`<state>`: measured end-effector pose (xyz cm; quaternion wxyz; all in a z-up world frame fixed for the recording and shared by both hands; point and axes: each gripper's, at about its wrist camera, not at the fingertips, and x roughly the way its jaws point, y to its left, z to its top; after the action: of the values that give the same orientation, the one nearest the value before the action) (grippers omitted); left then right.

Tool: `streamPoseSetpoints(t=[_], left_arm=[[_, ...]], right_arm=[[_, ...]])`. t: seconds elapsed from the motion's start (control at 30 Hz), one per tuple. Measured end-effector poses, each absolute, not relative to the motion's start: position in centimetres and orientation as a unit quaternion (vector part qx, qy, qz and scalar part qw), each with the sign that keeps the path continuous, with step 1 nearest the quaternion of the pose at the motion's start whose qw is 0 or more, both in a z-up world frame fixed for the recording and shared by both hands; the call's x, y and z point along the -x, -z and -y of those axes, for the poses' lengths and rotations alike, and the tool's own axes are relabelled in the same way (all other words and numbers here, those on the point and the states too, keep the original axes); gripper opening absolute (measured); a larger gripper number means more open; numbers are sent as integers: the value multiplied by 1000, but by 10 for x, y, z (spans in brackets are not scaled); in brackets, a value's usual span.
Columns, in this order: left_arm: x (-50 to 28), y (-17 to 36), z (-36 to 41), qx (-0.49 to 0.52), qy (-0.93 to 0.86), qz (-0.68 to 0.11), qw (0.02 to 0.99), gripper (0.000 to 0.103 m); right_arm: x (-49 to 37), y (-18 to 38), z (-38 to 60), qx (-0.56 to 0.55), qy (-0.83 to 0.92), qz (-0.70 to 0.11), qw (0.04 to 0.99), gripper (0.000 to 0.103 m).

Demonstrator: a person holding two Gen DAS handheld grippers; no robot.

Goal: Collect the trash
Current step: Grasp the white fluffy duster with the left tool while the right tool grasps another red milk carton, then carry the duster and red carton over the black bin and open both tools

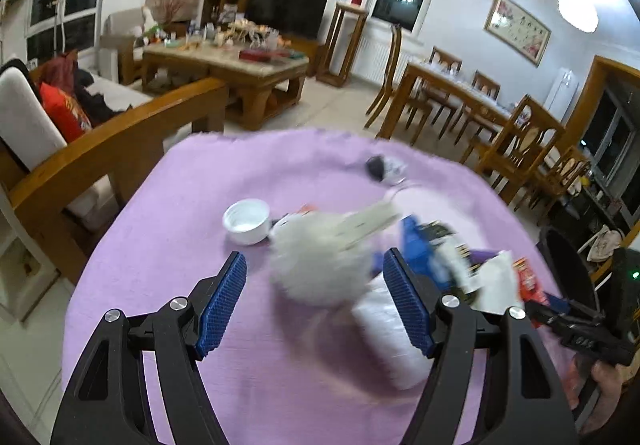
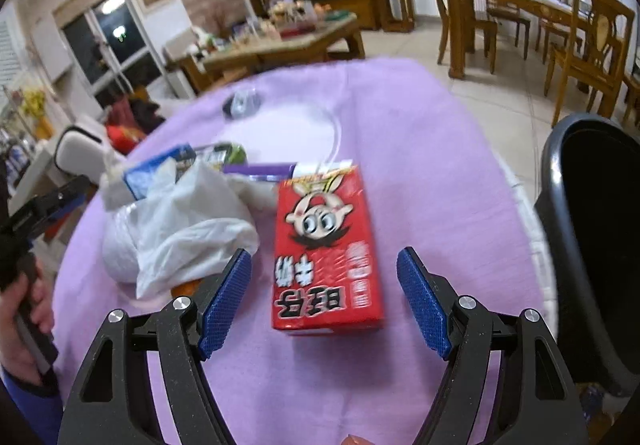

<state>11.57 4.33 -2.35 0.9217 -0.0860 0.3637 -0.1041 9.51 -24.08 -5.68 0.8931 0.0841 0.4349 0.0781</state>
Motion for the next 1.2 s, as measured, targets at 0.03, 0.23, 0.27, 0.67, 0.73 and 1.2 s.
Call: streamPoseSetpoints(t=[0.03, 0.23, 0.27, 0.67, 0.73, 1.2], left_arm=[[-119, 28, -43, 82, 110, -370, 919, 71], [-132, 41, -25, 58, 139, -385, 911, 71], [-133, 43, -23, 50, 139, -387, 910, 69], [-128, 50, -32, 75, 160, -379, 909, 38], [-119, 40, -33, 81, 161, -362, 915, 38], [-79, -27, 63, 84, 255, -288, 919, 39]], right_arm=[[-97, 57, 237, -81, -73, -434, 894, 75], [-106, 67, 228, -59, -50, -446, 892, 63], [-107, 69, 232, -61, -49, -448, 891, 57], [-101, 70, 253, -89, -68, -436, 893, 53], [-94, 66, 256, -98, -79, -424, 897, 53], [-64, 18, 305, -135, -92, -349, 923, 53]])
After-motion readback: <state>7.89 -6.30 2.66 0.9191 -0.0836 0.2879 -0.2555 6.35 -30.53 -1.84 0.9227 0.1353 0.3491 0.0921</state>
